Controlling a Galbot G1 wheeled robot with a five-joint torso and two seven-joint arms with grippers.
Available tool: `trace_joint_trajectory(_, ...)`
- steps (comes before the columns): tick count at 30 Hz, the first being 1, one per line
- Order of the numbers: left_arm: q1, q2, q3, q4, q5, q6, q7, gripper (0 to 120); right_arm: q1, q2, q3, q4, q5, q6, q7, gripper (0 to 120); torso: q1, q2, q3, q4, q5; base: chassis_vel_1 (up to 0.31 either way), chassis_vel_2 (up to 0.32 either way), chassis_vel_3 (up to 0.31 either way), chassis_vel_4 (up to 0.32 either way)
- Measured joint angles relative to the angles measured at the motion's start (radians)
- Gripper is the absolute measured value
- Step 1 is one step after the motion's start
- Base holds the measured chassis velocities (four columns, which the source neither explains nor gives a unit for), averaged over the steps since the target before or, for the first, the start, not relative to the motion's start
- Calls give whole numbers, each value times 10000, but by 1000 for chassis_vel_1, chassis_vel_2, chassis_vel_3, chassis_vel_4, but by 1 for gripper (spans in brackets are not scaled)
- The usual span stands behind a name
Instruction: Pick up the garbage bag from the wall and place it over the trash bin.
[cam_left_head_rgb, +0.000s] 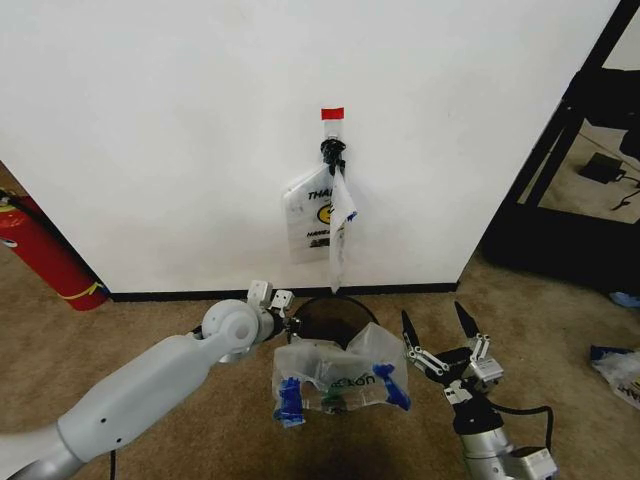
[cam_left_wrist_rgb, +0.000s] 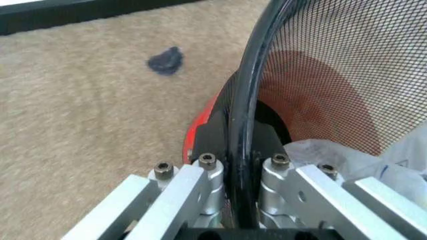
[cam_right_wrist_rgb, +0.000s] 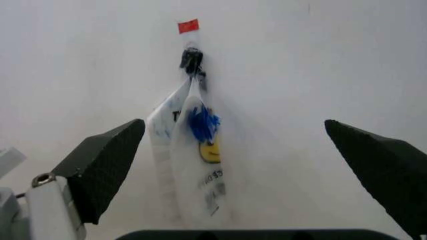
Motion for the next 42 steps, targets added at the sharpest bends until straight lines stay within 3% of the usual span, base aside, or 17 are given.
trace_joint_trajectory(3,233,77,-257,-206,-180,-135,-638,3,16,20,-34,-28,-18,-6,6,100,0,0,0,0,-1,0,0,0,0)
trace_joint_trajectory(8,1050,90,-1040,-460,-687,-720,-2681,3,59,28,-74,-52,-58,-37,37,100,0,0,0,-1,-1,0,0,0,0)
trace_joint_trajectory(14,2096,-2,-2167,-1057,-876,-1327,-3850,3,43,-5,-47,-1,-12,-78,113,100,0,0,0,3,-1,0,0,0,0)
trace_joint_trajectory(18,2298,-483,-2803,-1298,-1337,-1866,-5064,3,-52,63,46,55,-35,-125,253,100,0,0,0,-7,-1,0,0,0,0)
trace_joint_trajectory(24,2663,-1098,-3410,-1686,-1444,-2877,-6236,3,-134,102,50,185,-70,-390,563,100,0,0,0,1,1,0,0,0,0)
trace_joint_trajectory(27,2841,-1447,-3656,-1686,-1322,-3289,-6425,3,-191,100,49,239,-70,-523,716,100,0,0,0,-1,0,0,0,0,0)
trace_joint_trajectory(35,3927,-3204,-4164,-1596,142,-4003,-6801,3,-519,79,117,455,-271,-873,1114,100,0,0,0,-3,0,0,0,0,0)
trace_joint_trajectory(42,4433,-3874,-4418,-1659,1154,-4254,-6831,3,-585,46,141,308,-478,-1123,1551,100,0,0,1,2,3,0,0,0,0)
